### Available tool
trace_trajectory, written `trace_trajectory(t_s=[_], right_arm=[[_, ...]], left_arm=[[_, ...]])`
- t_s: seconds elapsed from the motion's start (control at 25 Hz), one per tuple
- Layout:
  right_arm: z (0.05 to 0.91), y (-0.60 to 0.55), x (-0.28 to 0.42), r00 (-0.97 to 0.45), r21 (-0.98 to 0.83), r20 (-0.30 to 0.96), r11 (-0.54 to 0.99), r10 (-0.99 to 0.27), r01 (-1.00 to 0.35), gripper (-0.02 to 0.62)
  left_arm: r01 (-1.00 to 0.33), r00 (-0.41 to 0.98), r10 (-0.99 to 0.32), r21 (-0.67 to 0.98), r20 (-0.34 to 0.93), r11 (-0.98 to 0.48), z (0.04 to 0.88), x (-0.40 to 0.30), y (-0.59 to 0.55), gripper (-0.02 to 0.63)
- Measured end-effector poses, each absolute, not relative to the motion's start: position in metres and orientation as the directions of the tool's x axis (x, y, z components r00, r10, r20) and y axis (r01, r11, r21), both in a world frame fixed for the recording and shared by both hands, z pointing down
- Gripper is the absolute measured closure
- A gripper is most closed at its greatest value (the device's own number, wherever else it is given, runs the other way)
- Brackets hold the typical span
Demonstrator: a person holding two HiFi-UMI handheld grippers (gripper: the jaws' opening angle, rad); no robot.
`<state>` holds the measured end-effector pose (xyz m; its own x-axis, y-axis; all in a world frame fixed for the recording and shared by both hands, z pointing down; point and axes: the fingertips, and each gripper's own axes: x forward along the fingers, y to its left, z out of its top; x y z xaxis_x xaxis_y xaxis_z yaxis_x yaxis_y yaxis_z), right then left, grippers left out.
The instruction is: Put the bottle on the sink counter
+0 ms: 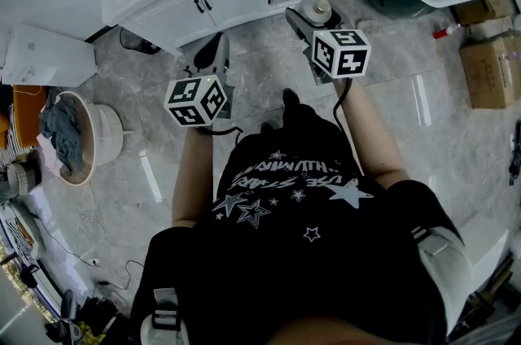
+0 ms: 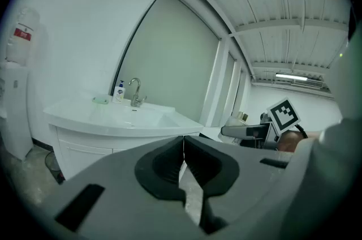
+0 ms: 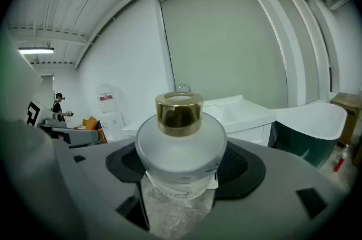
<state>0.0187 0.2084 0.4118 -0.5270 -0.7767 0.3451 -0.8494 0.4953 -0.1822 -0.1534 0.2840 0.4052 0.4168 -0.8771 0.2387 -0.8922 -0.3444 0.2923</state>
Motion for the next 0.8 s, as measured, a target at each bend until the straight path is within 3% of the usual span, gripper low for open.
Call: trace_trajectory(t_s=[0.8], right_arm=[[0.410, 0.211, 0.007, -0.516, -0.186, 0.355, 0.483, -0.780, -0.856, 0.276]], left_arm=[[-0.884, 0.427, -0.871, 0.316, 0.242, -0.345, 0.410, -0.173, 0.290, 0.597]])
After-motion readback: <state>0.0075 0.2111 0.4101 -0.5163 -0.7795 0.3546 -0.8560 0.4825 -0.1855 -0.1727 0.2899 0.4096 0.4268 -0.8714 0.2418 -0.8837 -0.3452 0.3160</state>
